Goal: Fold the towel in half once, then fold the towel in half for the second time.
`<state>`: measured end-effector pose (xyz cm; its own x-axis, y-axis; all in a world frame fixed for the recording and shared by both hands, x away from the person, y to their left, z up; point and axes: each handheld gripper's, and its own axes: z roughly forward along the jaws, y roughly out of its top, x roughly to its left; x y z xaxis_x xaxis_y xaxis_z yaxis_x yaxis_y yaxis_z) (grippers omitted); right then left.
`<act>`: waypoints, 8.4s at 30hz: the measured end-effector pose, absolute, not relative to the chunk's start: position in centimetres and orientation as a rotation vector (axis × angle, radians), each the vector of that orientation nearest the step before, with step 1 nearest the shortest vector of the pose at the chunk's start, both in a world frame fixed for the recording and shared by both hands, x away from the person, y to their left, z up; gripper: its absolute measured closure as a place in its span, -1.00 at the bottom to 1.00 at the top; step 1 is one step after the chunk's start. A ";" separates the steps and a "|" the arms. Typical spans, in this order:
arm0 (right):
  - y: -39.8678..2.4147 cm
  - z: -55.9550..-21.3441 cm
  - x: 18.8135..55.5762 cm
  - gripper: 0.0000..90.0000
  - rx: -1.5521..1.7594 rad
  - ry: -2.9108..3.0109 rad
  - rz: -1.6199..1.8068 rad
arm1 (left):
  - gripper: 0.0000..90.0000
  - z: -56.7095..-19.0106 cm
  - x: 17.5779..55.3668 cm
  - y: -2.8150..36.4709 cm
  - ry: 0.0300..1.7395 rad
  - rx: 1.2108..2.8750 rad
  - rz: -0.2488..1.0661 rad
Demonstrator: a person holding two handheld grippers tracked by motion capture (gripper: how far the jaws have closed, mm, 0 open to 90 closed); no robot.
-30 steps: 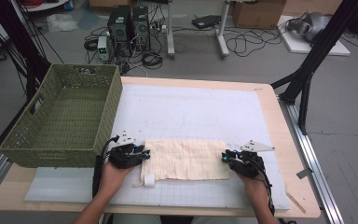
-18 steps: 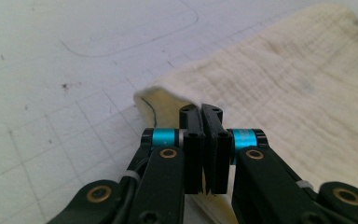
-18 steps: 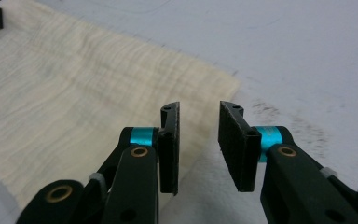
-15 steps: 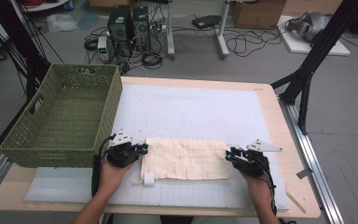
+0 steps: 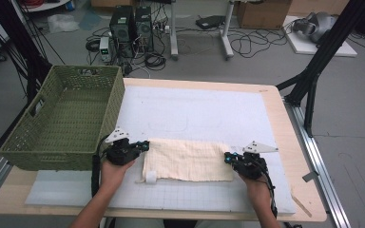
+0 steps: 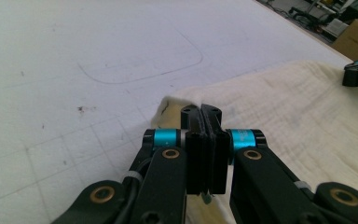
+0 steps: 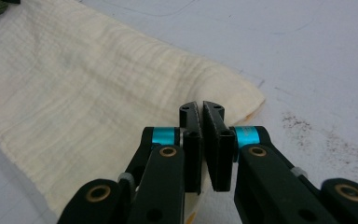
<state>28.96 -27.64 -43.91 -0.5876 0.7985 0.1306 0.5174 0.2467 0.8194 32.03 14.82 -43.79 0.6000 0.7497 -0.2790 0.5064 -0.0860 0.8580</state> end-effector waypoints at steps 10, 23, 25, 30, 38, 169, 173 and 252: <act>-26.9 -44.6 29.4 0.75 1.216 2.243 1.101 | 0.80 -44.9 32.7 14.0 1.119 1.888 0.367; -26.8 -42.6 32.6 0.27 1.124 2.152 1.169 | 0.14 -43.8 36.0 12.3 1.055 1.941 0.394; -26.1 -43.0 33.9 0.27 1.102 2.213 1.134 | 0.05 -44.2 36.6 12.1 1.080 1.943 0.398; -25.4 -44.5 35.7 0.23 1.115 2.326 1.047 | 0.04 -44.9 37.1 12.1 1.074 1.994 0.400; -26.8 -44.9 35.3 0.83 1.184 2.338 1.134 | 0.89 -44.8 36.6 12.6 1.063 1.988 0.341; -29.2 -42.5 29.5 -0.75 1.166 2.111 1.253 | 0.66 -45.1 38.3 12.2 0.924 2.038 0.452; -29.0 -42.2 30.2 -0.75 1.167 2.121 1.255 | 0.87 -45.1 38.4 12.3 0.928 2.035 0.417; -29.4 -43.2 28.9 0.91 0.849 2.281 1.215 | 0.30 -42.6 30.9 14.1 0.914 1.831 0.307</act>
<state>28.93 -29.42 -43.19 -0.7262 0.6832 -0.0763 0.3176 0.4319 0.8442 30.87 14.11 -42.63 0.6790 0.7081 -0.1936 0.4472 -0.1899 0.8740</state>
